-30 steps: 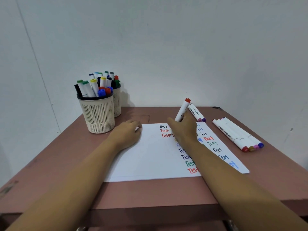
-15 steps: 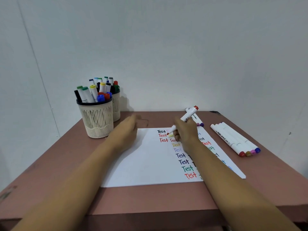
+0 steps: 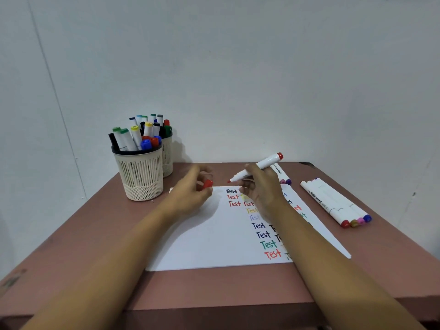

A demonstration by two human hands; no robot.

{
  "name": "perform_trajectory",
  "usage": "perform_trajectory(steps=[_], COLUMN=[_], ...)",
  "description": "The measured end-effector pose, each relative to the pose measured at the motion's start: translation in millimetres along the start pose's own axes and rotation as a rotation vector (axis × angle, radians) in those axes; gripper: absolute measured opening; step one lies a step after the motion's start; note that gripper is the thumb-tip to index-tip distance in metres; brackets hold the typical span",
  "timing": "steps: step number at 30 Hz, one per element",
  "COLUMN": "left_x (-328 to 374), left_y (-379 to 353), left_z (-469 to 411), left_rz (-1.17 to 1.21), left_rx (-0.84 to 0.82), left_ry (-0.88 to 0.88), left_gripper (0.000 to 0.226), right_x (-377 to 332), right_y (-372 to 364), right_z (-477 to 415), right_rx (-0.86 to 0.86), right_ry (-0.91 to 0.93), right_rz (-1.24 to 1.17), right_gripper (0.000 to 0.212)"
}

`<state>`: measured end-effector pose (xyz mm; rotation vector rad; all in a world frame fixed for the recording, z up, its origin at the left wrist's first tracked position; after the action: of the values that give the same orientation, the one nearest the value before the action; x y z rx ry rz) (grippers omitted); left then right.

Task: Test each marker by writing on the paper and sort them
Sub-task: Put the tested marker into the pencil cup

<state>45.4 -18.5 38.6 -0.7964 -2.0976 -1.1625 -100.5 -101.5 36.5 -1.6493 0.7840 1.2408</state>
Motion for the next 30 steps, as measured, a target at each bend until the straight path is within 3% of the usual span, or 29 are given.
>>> perform_trajectory(steps=[3, 13, 18, 23, 30], left_x=[2.9, 12.5, 10.4, 11.2, 12.7], left_y=[-3.4, -4.2, 0.3, -3.0, -12.7], left_z=[1.4, 3.2, 0.6, 0.5, 6.8], left_rz=[0.045, 0.095, -0.006, -0.072, 0.453], left_rx=[-0.002, 0.036, 0.089, 0.016, -0.113], left_ry=[-0.016, -0.103, -0.081, -0.109, 0.119], left_gripper=[0.038, 0.044, 0.01, 0.03, 0.03], right_x=[-2.2, 7.3, 10.6, 14.2, 15.0], right_y=[-7.2, -16.0, -19.2, -21.7, -24.7], right_z=[3.1, 3.1, 1.9, 3.8, 4.3], right_rx=[-0.085, -0.141, -0.175, -0.211, -0.278], right_ry=[0.027, -0.02, -0.077, -0.123, -0.158], right_rz=[-0.046, 0.057, 0.018, -0.074, -0.109], right_gripper=[0.014, 0.014, 0.021, 0.021, 0.015])
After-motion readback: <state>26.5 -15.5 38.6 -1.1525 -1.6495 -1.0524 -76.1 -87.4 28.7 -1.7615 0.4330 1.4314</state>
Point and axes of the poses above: each hand's wrist, its own z-axis away from the middle knuckle, its own y-axis out of the back of the hand, x = y × z, the point moved 6 cm from there along -z, towards the middle knuckle, and after that the axes turned 4 degrees about -y, right-handed, at the moved point
